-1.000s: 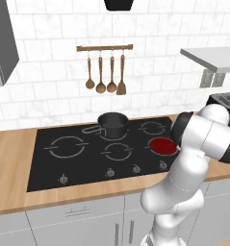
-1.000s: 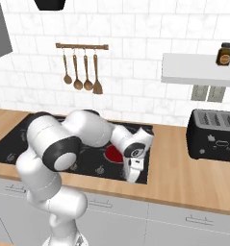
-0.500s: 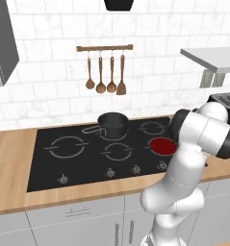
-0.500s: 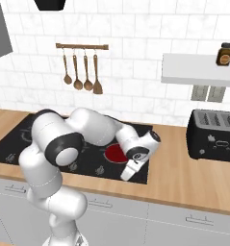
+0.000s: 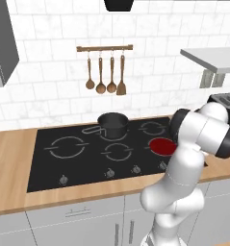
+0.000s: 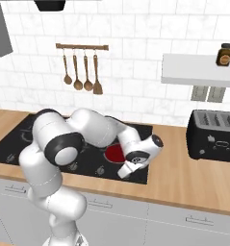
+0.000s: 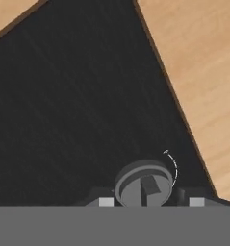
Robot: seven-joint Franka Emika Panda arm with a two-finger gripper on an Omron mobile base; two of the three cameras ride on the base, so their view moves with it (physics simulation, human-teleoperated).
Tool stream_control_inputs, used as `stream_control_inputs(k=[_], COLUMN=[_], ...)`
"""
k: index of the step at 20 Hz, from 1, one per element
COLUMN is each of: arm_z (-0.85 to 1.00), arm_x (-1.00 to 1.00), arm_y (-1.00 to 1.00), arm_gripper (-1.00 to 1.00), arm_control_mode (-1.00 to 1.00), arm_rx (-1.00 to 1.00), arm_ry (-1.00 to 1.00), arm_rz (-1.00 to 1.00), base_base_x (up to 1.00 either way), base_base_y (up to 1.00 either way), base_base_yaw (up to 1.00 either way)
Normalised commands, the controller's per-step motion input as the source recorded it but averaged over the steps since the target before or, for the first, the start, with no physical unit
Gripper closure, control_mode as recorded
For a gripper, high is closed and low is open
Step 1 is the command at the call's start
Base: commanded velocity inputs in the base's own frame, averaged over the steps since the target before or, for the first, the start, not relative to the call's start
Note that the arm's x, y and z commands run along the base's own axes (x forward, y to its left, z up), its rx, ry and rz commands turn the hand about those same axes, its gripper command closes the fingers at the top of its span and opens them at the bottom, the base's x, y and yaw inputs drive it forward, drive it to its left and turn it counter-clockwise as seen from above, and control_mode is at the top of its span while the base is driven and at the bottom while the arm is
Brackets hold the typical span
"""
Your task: Turn off the front right burner of the stove.
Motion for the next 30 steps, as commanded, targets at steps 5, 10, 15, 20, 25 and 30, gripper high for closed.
stream_control_inputs(k=[5, 10, 15, 20, 25, 30], arm_z=[-0.31, -0.30, -0.29, -0.28, -0.28, -0.09], arm_x=[0.00, 0.00, 0.00, 0.00, 0.00, -0.07], arm_y=[0.25, 0.26, 0.25, 0.21, 0.14, -0.20], arm_gripper=[1.00, 1.00, 1.00, 1.00, 1.00, 1.00], arm_control_mode=[-1.00, -1.00, -1.00, -1.00, -1.00, -1.00], arm_rx=[0.00, -0.01, -0.02, -0.02, -0.02, 0.03], arm_ry=[0.46, 0.44, 0.44, 0.43, 0.43, 0.03], arm_rz=[-0.90, -0.94, -0.95, -0.96, -0.98, -0.09], base_base_x=[0.00, 0.00, 0.00, 0.00, 0.00, 0.00], base_base_y=[0.00, 0.00, 0.00, 0.00, 0.00, 0.00], base_base_yaw=[0.00, 0.00, 0.00, 0.00, 0.00, 0.00])
